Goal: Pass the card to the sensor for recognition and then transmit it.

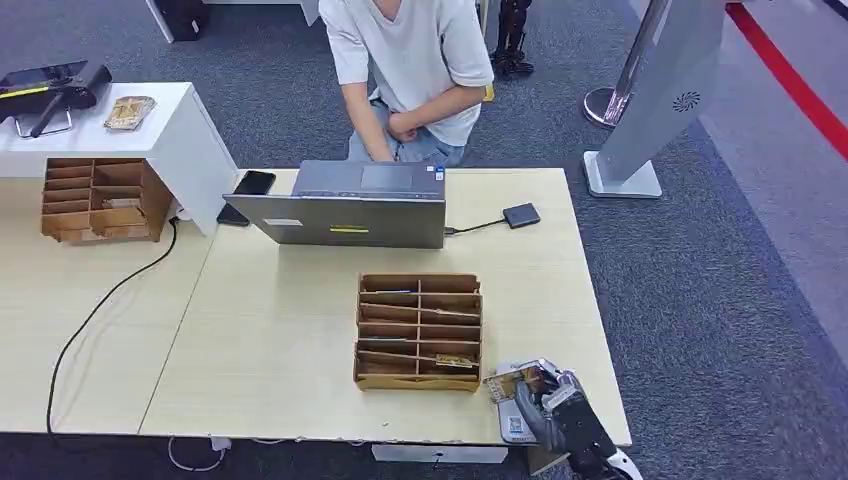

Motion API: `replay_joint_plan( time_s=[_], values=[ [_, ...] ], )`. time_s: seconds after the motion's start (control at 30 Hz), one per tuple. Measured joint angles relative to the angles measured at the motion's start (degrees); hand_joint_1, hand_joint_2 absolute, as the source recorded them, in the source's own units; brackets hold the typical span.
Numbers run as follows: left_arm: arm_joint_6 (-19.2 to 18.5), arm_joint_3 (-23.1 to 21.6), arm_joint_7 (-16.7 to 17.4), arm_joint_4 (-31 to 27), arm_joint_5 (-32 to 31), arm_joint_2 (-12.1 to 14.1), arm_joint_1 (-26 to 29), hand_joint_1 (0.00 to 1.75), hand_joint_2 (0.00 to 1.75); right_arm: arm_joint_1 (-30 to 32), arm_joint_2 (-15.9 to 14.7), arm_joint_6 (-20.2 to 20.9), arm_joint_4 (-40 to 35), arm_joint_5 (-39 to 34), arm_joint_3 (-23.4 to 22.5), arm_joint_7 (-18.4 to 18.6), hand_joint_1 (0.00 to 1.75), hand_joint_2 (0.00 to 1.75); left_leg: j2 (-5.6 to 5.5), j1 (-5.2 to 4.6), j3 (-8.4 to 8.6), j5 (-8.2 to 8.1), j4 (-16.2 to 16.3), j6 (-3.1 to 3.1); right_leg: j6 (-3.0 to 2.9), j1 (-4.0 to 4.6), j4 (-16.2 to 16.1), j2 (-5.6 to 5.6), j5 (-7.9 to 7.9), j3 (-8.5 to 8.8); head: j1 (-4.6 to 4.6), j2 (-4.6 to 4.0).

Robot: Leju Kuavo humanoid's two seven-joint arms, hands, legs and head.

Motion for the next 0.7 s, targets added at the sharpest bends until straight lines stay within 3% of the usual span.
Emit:
replay_joint_plan(
  time_s=[0.7],
  values=[
    [0.0, 0.0, 0.0, 0.0, 0.3, 0.0, 0.0, 0.00, 0.00, 0.6, -1.8, 0.5, 0.0, -0.5, -1.0, 0.7, 1.75, 1.75, 0.00, 0.00, 0.00, 0.00, 0.0, 0.00, 0.00, 0.00, 0.0, 0.00, 0.00, 0.00, 0.00, 0.00]
  ],
)
